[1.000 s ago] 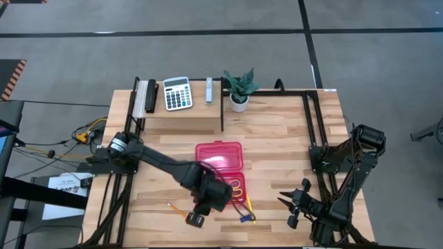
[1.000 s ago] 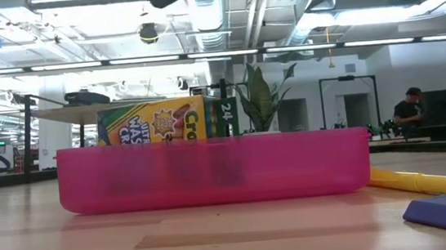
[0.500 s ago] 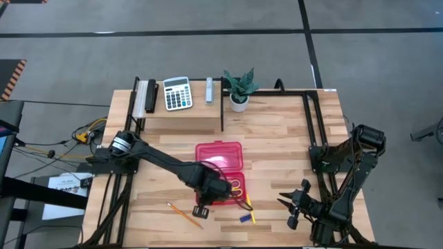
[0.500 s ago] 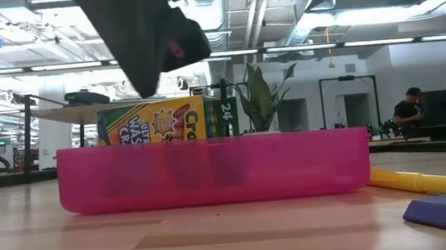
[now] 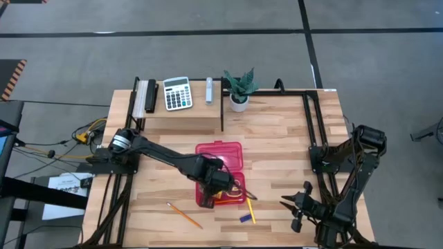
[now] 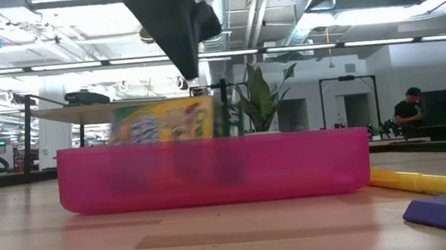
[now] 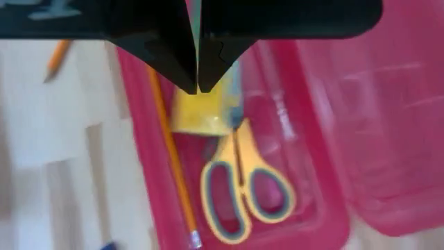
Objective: Pack school essentials
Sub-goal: Put the yellow crayon box into the red supply box
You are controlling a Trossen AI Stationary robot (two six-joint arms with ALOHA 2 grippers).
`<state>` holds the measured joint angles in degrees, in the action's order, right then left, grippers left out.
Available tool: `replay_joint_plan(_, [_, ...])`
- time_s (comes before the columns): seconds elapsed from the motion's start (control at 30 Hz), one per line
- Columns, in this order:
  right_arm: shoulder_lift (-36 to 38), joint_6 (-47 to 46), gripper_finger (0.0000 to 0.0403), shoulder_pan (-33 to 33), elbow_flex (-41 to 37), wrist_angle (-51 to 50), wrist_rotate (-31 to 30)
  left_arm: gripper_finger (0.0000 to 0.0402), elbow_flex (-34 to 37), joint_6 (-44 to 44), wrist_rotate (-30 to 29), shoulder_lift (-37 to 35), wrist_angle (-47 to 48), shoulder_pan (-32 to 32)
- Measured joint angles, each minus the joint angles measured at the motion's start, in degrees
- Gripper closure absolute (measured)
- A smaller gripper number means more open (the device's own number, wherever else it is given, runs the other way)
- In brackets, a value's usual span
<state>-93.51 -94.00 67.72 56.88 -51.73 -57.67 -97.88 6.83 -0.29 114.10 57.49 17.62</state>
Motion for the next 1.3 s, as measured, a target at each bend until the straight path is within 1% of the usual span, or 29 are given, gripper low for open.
replay_joint_plan(0.07, [0.0,0.0,0.0295,0.2,0.0,0.0,0.0,0.0401,-0.9,-0.4,-1.2,0.0,1.9,0.3])
replay_joint_plan(0.13, [0.0,0.0,0.0295,0.2,0.0,0.0,0.0,0.0401,-0.9,-0.2,-0.3,0.0,2.1,-0.3])
replay_joint_plan(0.17, [0.0,0.0,0.0295,0.2,0.0,0.0,0.0,0.0401,-0.9,0.0,2.1,0.0,2.2,-0.6])
replay_joint_plan(0.27, [0.0,0.0,0.0295,0.1,0.0,0.4,0.0,0.0401,-0.9,2.4,12.9,0.0,1.4,-0.6])
replay_joint_plan(0.3, [0.0,0.0,0.0295,0.1,0.0,0.5,0.0,0.0402,-0.9,3.7,14.7,0.0,0.5,0.3])
replay_joint_plan(0.37, [0.0,0.0,0.0295,0.1,0.0,0.5,0.2,0.0401,-0.9,5.4,16.0,0.0,-0.9,2.6])
replay_joint_plan(0.43, [0.0,0.0,0.0295,0.1,0.0,0.5,0.3,0.0401,-0.9,5.6,15.6,0.2,-2.0,5.0])
replay_joint_plan(0.57, [0.0,0.5,0.0295,0.1,0.0,0.3,0.3,0.0401,-1.0,7.0,11.8,2.7,-3.0,7.9])
replay_joint_plan(0.73, [0.0,0.9,0.0295,0.0,0.0,0.4,0.3,0.0401,-1.0,8.4,11.6,6.9,-2.7,9.4])
replay_joint_plan(0.8, [0.0,0.9,0.0295,0.0,0.0,0.6,0.3,0.0401,-0.9,8.4,11.5,8.4,-1.7,9.5])
replay_joint_plan(0.9, [0.0,0.9,0.0295,0.0,0.0,1.4,0.4,0.0401,-0.9,8.5,11.1,8.7,-0.4,9.2])
replay_joint_plan(1.13, [0.0,1.0,0.0295,0.0,0.0,1.6,0.5,0.0401,-0.9,6.8,5.6,8.9,4.4,7.3])
replay_joint_plan(1.3, [0.0,1.1,0.0295,0.0,0.0,1.5,0.6,0.0401,-2.1,5.9,4.7,8.9,5.8,5.7])
